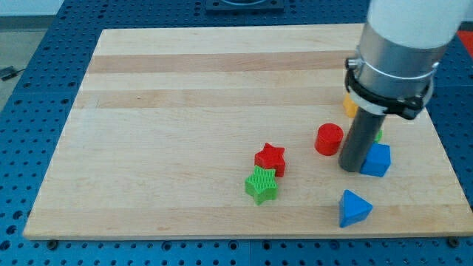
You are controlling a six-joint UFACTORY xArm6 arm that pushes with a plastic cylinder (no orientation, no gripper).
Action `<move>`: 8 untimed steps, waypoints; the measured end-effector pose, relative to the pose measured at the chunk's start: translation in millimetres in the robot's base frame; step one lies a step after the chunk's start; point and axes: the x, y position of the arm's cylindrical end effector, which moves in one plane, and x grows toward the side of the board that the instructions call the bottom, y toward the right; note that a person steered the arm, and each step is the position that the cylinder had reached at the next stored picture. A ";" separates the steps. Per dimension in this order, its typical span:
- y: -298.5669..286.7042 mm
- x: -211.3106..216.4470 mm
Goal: Move the red circle to the top left side of the red star
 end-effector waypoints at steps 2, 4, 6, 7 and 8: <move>-11.8 -47.4; -102.1 -92.9; -75.2 -51.6; -94.5 -39.6; -141.1 -37.8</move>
